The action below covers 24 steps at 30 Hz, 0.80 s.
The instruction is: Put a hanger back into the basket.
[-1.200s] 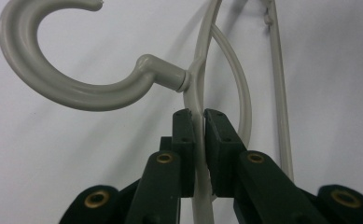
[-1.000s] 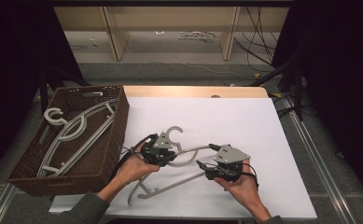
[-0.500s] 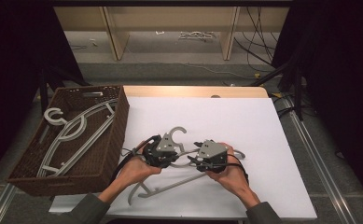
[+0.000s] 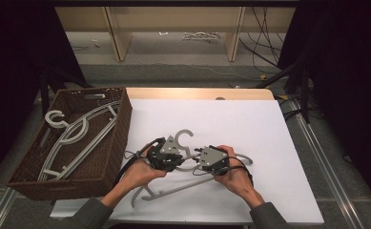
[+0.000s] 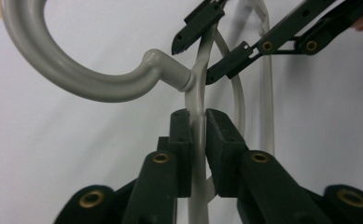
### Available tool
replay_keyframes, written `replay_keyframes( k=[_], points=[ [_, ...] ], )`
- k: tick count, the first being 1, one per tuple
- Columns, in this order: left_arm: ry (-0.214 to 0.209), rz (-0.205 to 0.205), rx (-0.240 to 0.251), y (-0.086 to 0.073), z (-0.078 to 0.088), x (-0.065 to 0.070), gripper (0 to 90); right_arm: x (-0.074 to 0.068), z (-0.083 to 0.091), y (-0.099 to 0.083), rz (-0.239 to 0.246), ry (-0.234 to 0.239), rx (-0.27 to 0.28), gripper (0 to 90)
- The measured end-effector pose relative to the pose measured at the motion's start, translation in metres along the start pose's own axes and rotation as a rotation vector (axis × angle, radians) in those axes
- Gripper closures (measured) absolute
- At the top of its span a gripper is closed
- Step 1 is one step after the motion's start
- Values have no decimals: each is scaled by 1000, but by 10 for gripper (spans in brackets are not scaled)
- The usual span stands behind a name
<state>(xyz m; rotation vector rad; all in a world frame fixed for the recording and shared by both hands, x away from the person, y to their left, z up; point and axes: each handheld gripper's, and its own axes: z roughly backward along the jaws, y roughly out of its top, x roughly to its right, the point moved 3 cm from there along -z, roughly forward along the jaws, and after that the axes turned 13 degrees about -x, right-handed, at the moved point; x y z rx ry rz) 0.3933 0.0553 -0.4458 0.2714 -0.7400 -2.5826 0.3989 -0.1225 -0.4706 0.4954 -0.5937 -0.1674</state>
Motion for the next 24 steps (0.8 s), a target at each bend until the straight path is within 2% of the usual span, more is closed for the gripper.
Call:
replay_keyframes(
  k=[1,2,3,6,7,8,9,10,11,12,15,20,22,24],
  points=[
    [-1,6,-2,0,-1,0,783,0,0,-1,17,-5,3,713],
    [0,-12,-8,0,-2,-1,772,0,1,-1,15,2,6,717],
    [-5,4,-6,1,-4,-1,759,0,1,-1,19,7,8,721],
    [-13,10,-13,2,-9,-3,747,0,0,-3,36,10,-3,736],
    [-26,41,-22,2,-10,-1,742,1,0,-3,40,5,-6,740],
    [-17,35,-34,2,-12,-1,732,-1,0,-3,32,11,4,744],
    [-16,15,-36,3,-14,-1,713,1,1,-3,60,-3,-2,747],
    [-1,-26,-38,4,-16,-3,696,1,2,-2,61,-8,-2,752],
    [0,-30,-44,4,-17,-2,707,0,2,-2,78,-3,3,757],
    [22,-42,-51,5,-17,-3,735,-1,2,-1,77,5,7,759],
    [4,-33,-51,5,-15,-4,777,-1,3,-1,70,3,13,753],
    [17,-68,-63,7,-12,-1,801,-1,4,0,71,-10,11,738],
    [23,-64,-56,8,-11,2,814,0,5,0,21,-9,18,691],
    [35,-84,-49,9,-8,2,815,2,6,-1,-37,-14,29,601]
  ],
)
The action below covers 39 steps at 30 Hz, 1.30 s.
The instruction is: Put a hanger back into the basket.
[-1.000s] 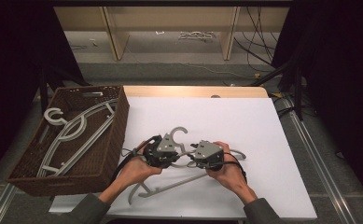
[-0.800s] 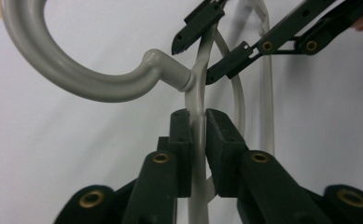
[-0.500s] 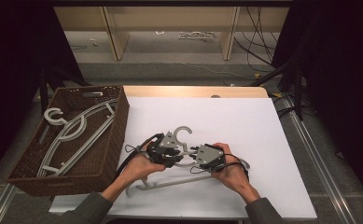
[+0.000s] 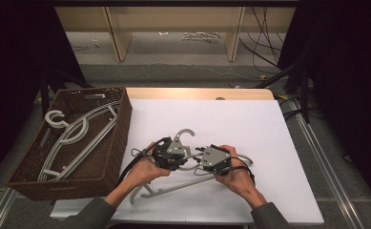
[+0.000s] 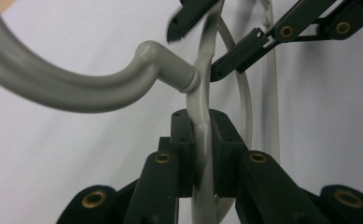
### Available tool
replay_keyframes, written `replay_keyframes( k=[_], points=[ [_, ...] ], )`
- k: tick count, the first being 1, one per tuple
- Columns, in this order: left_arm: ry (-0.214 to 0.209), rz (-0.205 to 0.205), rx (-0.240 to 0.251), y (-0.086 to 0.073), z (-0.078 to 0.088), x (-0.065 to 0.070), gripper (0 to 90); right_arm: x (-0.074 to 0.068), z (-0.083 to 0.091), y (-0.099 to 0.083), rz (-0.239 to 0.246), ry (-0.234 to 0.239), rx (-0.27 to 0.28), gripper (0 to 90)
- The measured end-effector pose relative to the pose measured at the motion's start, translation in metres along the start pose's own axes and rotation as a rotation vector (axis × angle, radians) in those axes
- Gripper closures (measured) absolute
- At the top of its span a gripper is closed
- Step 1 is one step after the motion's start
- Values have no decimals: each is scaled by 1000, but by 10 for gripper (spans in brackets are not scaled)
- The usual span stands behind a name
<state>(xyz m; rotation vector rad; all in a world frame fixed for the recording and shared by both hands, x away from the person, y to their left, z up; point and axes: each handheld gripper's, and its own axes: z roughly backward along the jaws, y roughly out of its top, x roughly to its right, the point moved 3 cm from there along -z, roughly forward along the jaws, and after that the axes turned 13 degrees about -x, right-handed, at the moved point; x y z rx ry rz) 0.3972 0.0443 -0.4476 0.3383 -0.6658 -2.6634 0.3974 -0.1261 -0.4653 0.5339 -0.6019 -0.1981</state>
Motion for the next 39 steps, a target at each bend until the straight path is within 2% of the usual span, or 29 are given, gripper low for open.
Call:
replay_keyframes(
  k=[1,3,5,7,8,11,13,16,20,22,25,29,34,37,38,39],
  points=[
    [-1,5,4,0,2,0,815,2,2,0,-56,-5,-1,526],
    [3,14,24,1,6,-2,817,6,6,-1,-135,-34,12,452],
    [-7,29,44,2,11,-3,816,9,11,-1,-220,-40,26,378],
    [-8,31,59,4,16,-3,817,12,15,-1,-299,-46,47,341],
    [-2,33,66,5,19,-3,817,12,17,0,-319,-42,54,341],
    [4,33,64,5,23,-4,817,12,25,1,-332,-49,101,319],
    [8,35,61,4,23,-4,817,11,30,3,-328,-39,131,320],
    [12,34,60,4,25,-5,817,11,34,4,-347,-27,158,323],
    [23,46,72,4,30,-7,817,12,40,3,-394,-16,180,323],
    [30,46,72,3,33,-9,816,12,44,3,-427,-15,191,321],
    [28,66,90,2,39,-11,816,9,52,3,-488,-5,228,317],
    [27,99,105,0,46,-15,816,3,60,-1,-496,-26,237,317],
    [12,140,137,-3,59,-22,816,-7,67,-8,-522,-13,239,317],
    [20,137,150,-4,68,-25,816,-10,70,-11,-526,-16,252,317],
    [20,150,153,-4,71,-26,816,-11,71,-12,-529,-7,250,317],
    [22,141,156,-3,75,-27,816,-12,72,-14,-525,-11,249,317]
  ],
)
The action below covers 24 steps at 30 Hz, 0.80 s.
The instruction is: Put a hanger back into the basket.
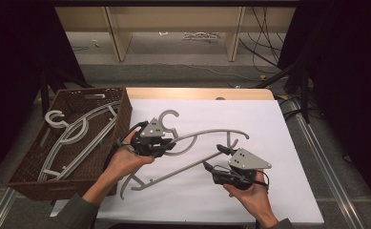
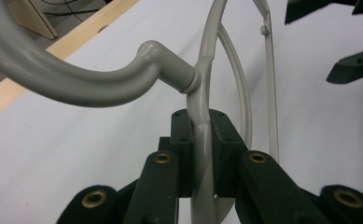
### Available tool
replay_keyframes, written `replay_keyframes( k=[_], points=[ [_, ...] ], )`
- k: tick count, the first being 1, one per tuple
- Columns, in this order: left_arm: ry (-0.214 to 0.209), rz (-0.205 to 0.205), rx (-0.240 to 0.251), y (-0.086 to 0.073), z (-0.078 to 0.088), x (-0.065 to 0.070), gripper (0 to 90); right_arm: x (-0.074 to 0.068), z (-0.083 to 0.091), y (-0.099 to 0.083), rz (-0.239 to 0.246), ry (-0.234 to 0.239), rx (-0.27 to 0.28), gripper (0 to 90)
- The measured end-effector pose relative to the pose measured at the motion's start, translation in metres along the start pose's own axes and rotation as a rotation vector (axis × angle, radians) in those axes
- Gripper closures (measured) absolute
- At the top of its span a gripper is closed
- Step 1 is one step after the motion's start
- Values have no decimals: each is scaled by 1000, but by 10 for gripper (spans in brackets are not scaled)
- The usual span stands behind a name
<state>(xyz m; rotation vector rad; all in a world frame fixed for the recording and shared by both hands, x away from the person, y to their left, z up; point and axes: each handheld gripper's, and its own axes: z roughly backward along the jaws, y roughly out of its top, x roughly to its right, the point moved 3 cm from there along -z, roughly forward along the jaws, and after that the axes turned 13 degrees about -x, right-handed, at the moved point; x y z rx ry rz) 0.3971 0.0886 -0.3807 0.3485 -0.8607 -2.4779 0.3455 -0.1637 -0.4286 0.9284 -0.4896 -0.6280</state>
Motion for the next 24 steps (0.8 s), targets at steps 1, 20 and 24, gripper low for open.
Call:
replay_keyframes(
  k=[1,20,24],
  points=[
    [-4,16,6,1,3,0,815,-1,1,-2,-5,1,-3,317],
    [86,50,103,13,94,-29,815,-6,21,-22,-32,2,-7,313],
    [126,63,91,6,104,-45,815,-7,20,-24,-27,-5,-11,313]
  ],
)
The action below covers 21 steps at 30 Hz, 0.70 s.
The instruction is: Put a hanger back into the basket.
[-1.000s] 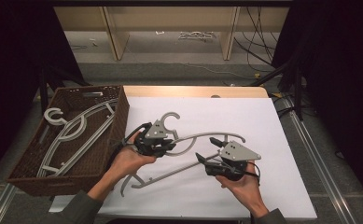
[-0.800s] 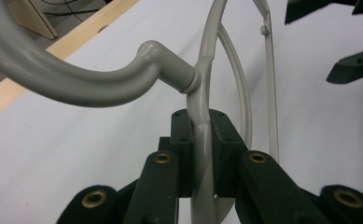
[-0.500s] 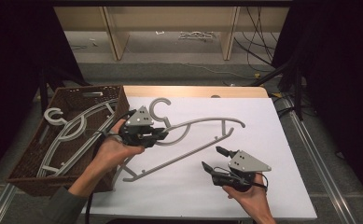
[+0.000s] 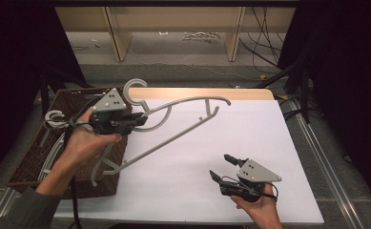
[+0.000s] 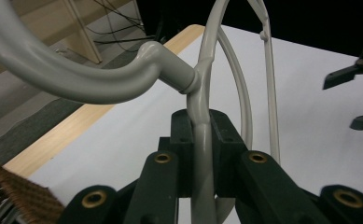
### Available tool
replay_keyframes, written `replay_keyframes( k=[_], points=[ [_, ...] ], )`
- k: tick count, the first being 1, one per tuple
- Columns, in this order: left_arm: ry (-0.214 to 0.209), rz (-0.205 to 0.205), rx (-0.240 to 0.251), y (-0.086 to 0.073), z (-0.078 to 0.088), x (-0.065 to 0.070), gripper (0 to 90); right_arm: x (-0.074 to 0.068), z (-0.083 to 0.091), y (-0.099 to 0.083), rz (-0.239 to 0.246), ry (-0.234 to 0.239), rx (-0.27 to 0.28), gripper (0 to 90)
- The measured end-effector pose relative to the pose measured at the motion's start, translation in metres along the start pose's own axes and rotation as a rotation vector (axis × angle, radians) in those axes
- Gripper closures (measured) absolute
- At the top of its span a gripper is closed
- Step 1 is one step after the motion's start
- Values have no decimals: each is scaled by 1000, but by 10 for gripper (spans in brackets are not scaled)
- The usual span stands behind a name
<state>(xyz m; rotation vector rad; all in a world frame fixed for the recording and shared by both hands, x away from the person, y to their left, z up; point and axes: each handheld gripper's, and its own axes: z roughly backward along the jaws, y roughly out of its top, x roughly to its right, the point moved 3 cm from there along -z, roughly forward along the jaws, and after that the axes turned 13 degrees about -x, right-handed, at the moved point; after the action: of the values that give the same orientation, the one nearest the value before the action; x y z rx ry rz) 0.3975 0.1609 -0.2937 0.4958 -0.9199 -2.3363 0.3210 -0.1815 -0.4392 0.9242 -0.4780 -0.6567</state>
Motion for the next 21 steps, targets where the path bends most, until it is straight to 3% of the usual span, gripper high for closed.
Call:
replay_keyframes(
  k=[5,7,13,17,21],
  points=[
    [39,34,-1,-8,4,-18,815,0,-2,0,0,5,12,313],
    [61,55,-6,-12,6,-24,815,1,-1,-1,2,4,-8,313],
    [89,78,-19,-24,12,-40,815,0,0,-1,1,3,-11,313],
    [120,119,-1,-32,19,-53,815,0,-1,-1,7,3,-12,314],
    [151,124,-18,-43,26,-65,815,0,0,-1,9,-2,-24,314]
  ],
)
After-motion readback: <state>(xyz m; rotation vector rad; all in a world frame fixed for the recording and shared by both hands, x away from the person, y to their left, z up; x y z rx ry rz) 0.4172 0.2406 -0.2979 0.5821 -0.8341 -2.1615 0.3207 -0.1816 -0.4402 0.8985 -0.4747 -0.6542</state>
